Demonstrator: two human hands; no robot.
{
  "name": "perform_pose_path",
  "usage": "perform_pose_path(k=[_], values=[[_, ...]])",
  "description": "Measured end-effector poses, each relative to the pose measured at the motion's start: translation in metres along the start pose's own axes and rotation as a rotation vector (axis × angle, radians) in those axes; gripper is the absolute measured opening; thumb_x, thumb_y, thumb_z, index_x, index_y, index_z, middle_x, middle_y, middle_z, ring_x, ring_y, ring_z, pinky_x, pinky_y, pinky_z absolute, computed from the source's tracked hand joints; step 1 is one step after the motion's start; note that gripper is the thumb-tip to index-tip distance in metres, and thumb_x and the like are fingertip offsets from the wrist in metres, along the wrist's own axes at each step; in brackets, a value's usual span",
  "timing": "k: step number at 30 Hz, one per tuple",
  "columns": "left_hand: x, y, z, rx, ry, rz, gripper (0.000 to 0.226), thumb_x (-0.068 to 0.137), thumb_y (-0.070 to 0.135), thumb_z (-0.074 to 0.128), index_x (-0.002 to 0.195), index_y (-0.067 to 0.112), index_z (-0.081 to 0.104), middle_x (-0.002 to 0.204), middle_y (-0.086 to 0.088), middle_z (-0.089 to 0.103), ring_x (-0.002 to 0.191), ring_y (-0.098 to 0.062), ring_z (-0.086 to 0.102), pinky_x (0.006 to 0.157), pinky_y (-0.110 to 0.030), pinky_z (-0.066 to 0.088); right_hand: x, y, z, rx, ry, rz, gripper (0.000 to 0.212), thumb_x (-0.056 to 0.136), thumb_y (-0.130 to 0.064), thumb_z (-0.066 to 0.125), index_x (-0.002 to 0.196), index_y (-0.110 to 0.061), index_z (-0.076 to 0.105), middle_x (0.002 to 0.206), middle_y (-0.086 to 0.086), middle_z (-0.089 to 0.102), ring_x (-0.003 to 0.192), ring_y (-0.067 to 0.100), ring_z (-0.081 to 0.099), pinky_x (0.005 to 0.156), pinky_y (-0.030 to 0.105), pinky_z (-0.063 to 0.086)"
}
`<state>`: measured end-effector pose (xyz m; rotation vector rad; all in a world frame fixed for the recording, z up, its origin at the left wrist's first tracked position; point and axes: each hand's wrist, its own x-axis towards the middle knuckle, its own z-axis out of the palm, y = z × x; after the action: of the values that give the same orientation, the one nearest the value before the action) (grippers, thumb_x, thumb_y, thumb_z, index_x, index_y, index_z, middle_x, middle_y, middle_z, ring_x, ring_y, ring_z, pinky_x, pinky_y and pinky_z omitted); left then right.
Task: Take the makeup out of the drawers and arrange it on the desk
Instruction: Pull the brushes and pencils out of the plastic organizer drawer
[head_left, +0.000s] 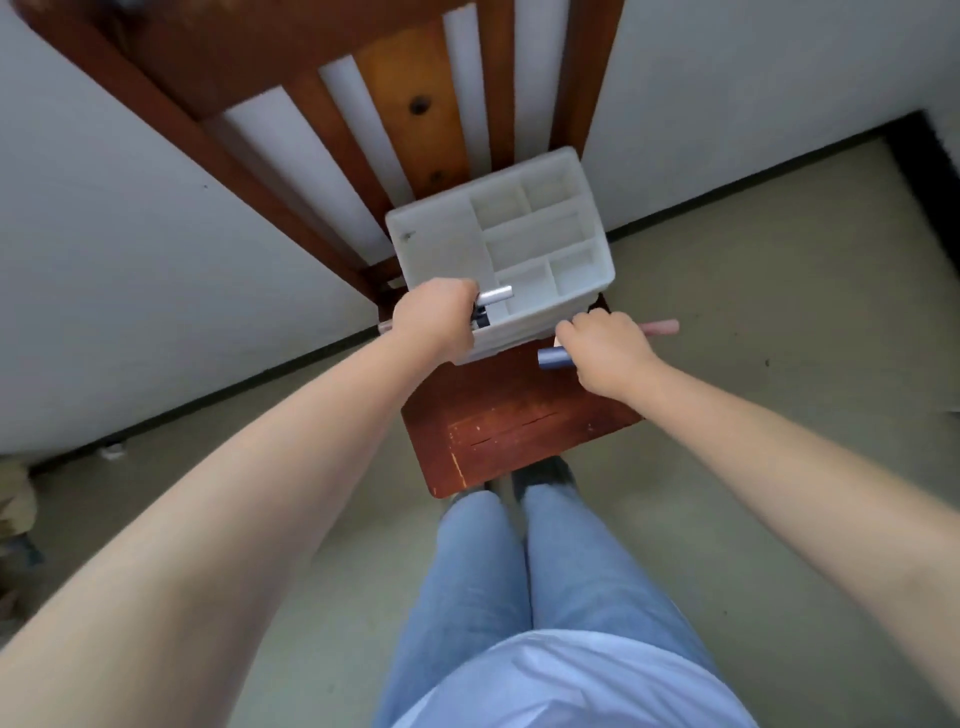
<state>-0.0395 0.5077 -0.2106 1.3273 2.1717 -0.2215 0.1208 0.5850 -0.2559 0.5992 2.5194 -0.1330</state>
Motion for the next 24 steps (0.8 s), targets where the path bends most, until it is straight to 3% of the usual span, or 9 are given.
perform_pose_path(k=[6, 11, 18, 21, 24], values=[[-0.015, 0.044, -0.036, 0.064, -0.004, 0.292, 0.018, 0.082, 0.001, 0.048, 0.095, 0.010, 0.055, 0.100, -0.013, 0.062, 0.094, -0.032, 0.057, 0.064, -0.032, 0.040, -0.060, 0.009, -0.038, 0.049, 0.101, 0.261, 0.028, 0.083, -0.009, 0.050, 0.111, -0.008, 0.047, 0.114, 0.012, 0.055, 0.107, 0.031, 0.051, 0.083, 0.037, 0.040], [-0.059, 0.087, -0.061, 0.243, 0.027, 0.554, 0.024, 0.087, 0.004, 0.046, 0.108, 0.007, 0.056, 0.094, -0.011, 0.057, 0.092, -0.030, 0.057, 0.065, -0.031, 0.037, -0.151, -0.004, -0.055, 0.125, 0.140, 0.590, 0.027, 0.083, -0.010, 0.051, 0.110, -0.009, 0.048, 0.114, 0.009, 0.057, 0.107, 0.029, 0.051, 0.081, 0.035, 0.039], [-0.165, 0.217, -0.051, 0.499, 0.083, 0.952, 0.021, 0.089, 0.007, 0.044, 0.108, 0.006, 0.054, 0.075, -0.003, 0.047, 0.077, -0.025, 0.047, 0.062, -0.030, 0.036, -0.338, -0.046, -0.040, 0.273, 0.247, 1.139, 0.029, 0.084, -0.007, 0.049, 0.112, -0.009, 0.046, 0.115, 0.010, 0.055, 0.110, 0.029, 0.049, 0.087, 0.035, 0.037], [-0.241, 0.277, -0.033, 0.573, 0.159, 1.142, 0.019, 0.087, 0.002, 0.043, 0.102, 0.008, 0.054, 0.095, -0.010, 0.058, 0.081, -0.028, 0.048, 0.063, -0.030, 0.035, -0.424, -0.070, -0.028, 0.297, 0.301, 1.360, 0.026, 0.084, -0.005, 0.048, 0.110, -0.007, 0.047, 0.115, 0.011, 0.055, 0.111, 0.030, 0.048, 0.088, 0.036, 0.038], [-0.330, 0.335, -0.005, 0.587, 0.225, 1.322, 0.026, 0.087, 0.002, 0.044, 0.110, 0.010, 0.053, 0.117, -0.013, 0.058, 0.105, -0.032, 0.054, 0.079, -0.035, 0.043, -0.515, -0.100, -0.010, 0.289, 0.325, 1.586, 0.030, 0.084, -0.005, 0.048, 0.114, -0.007, 0.046, 0.118, 0.012, 0.053, 0.113, 0.030, 0.047, 0.092, 0.037, 0.037]])
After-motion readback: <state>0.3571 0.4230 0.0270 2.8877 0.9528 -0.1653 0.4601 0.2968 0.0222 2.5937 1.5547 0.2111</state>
